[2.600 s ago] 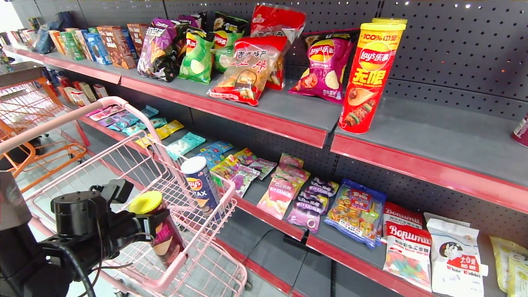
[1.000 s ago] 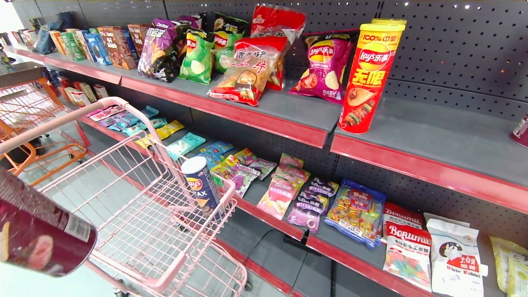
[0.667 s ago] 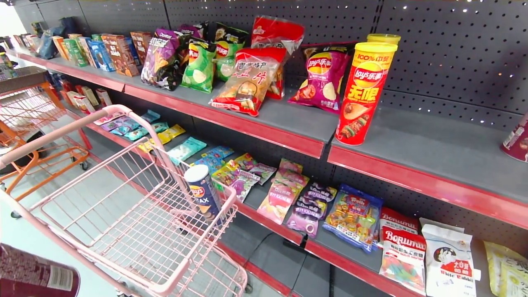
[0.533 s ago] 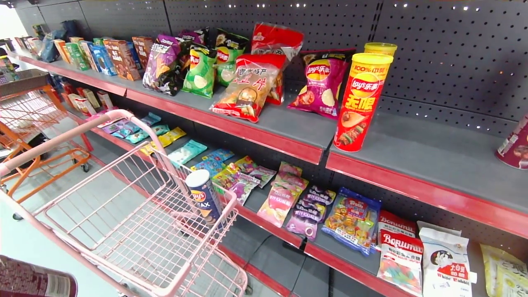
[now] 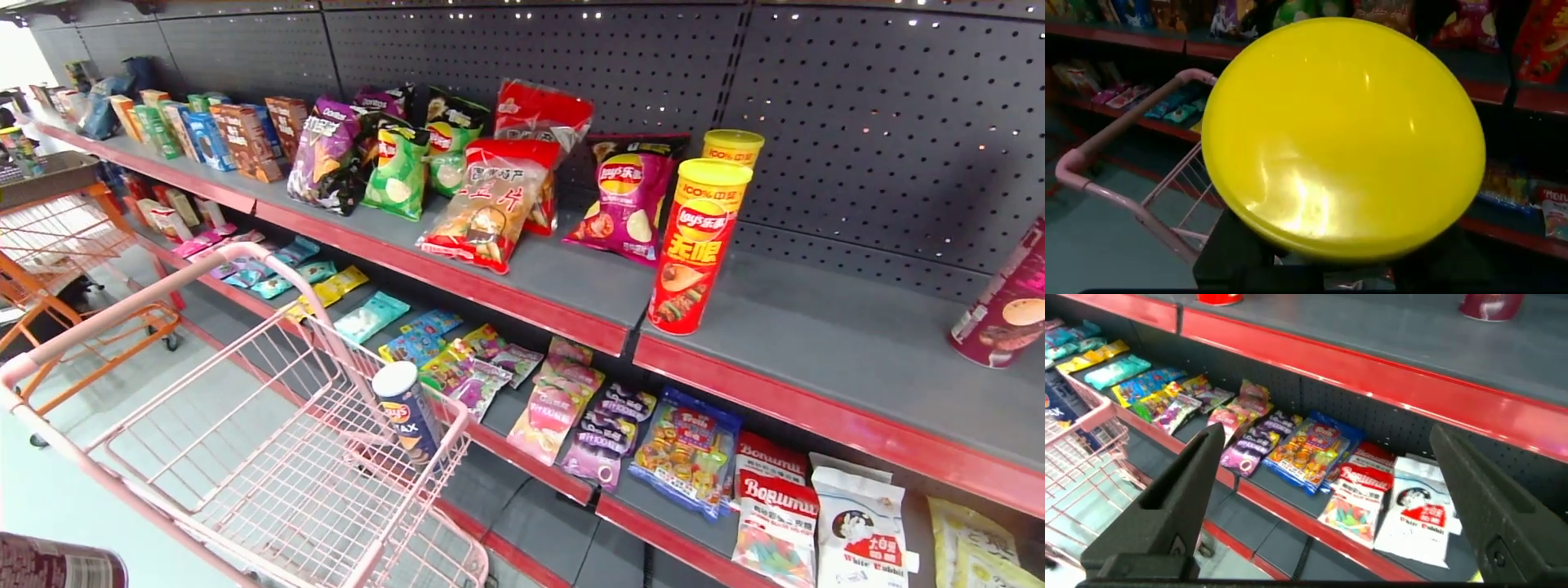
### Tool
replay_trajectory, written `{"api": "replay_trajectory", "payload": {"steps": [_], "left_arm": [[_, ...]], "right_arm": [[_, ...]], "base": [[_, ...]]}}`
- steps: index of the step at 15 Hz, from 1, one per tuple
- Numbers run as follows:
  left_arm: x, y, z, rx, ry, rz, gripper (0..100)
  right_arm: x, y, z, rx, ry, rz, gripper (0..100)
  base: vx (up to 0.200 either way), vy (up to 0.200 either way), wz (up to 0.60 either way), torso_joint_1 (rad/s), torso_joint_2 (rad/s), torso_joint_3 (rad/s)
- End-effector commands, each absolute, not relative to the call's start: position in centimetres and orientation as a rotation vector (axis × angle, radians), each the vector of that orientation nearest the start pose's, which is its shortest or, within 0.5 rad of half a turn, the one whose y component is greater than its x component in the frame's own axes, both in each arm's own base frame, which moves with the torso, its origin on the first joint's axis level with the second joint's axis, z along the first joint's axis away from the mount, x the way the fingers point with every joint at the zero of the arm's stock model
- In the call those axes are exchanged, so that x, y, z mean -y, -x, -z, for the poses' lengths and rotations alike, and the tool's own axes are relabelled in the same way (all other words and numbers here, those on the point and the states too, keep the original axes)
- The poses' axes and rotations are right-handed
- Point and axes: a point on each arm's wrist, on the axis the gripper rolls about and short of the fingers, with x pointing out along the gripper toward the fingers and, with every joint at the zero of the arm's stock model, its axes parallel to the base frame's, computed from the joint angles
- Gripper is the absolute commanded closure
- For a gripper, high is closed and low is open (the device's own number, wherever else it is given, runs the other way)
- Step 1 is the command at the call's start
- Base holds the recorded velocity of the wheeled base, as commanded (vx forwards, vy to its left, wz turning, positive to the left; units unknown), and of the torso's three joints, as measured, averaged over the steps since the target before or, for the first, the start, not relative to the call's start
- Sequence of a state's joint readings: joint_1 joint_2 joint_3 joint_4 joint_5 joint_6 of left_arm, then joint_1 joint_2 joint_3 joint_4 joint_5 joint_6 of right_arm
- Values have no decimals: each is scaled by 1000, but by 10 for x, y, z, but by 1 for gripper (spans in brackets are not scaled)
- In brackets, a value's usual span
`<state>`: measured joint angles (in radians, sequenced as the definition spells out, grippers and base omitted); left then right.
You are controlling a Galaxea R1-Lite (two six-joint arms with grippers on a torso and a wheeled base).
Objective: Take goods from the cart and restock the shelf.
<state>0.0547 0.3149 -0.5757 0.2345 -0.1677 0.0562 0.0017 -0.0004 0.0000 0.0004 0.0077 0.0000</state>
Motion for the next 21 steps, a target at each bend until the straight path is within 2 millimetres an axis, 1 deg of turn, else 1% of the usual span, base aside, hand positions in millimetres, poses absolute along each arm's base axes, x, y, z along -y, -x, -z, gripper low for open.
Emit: {"api": "replay_trajectory", "payload": {"steps": [1, 3, 5, 13, 14, 15, 19, 21], "left_arm": [[6, 36, -210, 37, -71, 109, 100], [6, 37, -209, 38, -82, 103, 100], [6, 38, -212, 51, -100, 102, 100], [6, 36, -210, 39, -128, 114, 100], [5, 35, -210, 36, -182, 108, 100], [5, 35, -210, 35, -194, 108, 100], [5, 34, -210, 29, -197, 76, 100], [5, 34, -210, 29, -197, 73, 100]], "right_arm": [[0, 23, -75, 0, 0, -11, 0], [0, 23, -75, 0, 0, -9, 0], [0, 23, -75, 0, 2, -11, 0], [0, 23, -75, 0, 3, -11, 0], [0, 23, -75, 0, 2, -11, 0], [0, 23, -75, 0, 3, -11, 0], [0, 23, -75, 0, 3, -11, 0], [0, 23, -75, 0, 3, -11, 0]], "base": [[0, 0, -600, 27, -41, -22], [0, 0, -600, 24, -7, -10], [0, 0, -600, 10, 10, 5], [0, 0, -600, 2, 2, 3], [0, 0, 0, 0, 0, 0], [0, 0, 0, 0, 0, 0], [0, 0, 0, 0, 0, 0], [200, 0, 0, -5, 0, 5]]}}
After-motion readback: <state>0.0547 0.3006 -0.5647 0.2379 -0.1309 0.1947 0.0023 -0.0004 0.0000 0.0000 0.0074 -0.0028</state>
